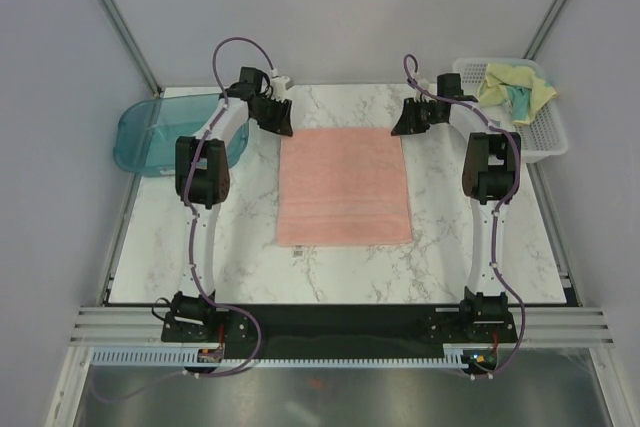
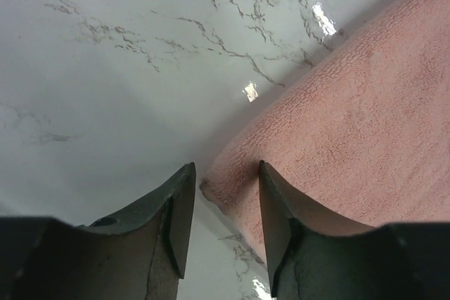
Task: Fold and stack the towels
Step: Fold the towel
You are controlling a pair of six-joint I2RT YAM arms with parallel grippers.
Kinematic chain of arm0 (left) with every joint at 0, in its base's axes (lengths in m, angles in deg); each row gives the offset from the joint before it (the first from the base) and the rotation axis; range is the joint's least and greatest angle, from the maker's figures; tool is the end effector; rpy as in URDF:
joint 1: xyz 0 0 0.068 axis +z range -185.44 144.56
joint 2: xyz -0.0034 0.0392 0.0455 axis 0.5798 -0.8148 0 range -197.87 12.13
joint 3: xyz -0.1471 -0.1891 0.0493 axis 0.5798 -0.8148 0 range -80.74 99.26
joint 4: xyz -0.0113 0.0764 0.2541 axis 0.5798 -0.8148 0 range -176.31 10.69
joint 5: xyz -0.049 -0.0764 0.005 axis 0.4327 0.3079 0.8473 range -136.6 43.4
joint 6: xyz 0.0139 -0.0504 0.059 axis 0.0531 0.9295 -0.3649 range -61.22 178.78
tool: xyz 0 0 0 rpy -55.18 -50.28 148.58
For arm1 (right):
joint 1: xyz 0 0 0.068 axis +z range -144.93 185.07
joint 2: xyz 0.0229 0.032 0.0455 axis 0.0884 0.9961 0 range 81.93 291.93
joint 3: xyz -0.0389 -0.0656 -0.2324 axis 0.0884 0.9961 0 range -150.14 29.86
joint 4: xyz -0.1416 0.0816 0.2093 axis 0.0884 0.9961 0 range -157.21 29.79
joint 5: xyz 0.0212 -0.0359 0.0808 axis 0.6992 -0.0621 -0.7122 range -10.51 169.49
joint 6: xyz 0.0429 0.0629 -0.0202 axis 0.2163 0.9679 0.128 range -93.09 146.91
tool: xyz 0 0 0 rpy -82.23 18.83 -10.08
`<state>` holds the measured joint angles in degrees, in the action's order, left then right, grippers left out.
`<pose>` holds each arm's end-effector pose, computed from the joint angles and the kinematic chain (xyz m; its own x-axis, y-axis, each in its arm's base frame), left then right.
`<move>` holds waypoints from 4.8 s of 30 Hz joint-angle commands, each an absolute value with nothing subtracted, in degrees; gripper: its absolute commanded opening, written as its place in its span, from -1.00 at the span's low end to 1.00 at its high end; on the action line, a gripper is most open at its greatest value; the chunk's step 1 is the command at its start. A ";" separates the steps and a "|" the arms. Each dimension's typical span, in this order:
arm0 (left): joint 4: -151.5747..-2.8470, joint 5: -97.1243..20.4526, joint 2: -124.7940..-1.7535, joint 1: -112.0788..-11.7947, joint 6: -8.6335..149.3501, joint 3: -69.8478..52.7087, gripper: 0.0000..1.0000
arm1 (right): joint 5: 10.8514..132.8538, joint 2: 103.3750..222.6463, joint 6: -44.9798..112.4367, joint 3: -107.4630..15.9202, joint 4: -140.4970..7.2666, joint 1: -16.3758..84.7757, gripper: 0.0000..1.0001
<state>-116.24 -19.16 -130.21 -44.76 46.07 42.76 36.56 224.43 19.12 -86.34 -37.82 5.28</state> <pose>0.5245 -0.1176 0.1223 -0.7080 0.3141 -0.6326 0.5693 0.7839 -0.2478 0.5258 0.0480 0.0977 -0.7660 -0.1021 -0.6347 -0.4950 0.7236 0.4810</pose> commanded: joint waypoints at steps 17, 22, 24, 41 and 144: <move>-116.14 -17.41 -124.99 -45.10 45.42 47.41 -0.95 | 31.94 216.33 18.57 -83.97 -48.20 5.42 -1.00; -114.83 -18.56 -118.75 -45.28 44.02 41.61 -0.96 | 33.87 205.27 17.60 -68.71 -60.58 5.42 -1.00; -114.73 -18.47 -116.55 -45.54 43.58 38.55 -0.96 | 33.88 202.53 17.60 -64.81 -63.68 3.60 -1.00; -104.28 -25.50 -93.61 -48.44 45.15 7.00 -0.95 | 34.58 177.39 22.69 -30.71 -81.35 2.26 -1.00; -104.64 -46.97 -58.79 -66.37 77.41 -27.57 0.20 | 59.92 129.19 66.64 3.50 -59.73 4.81 -0.35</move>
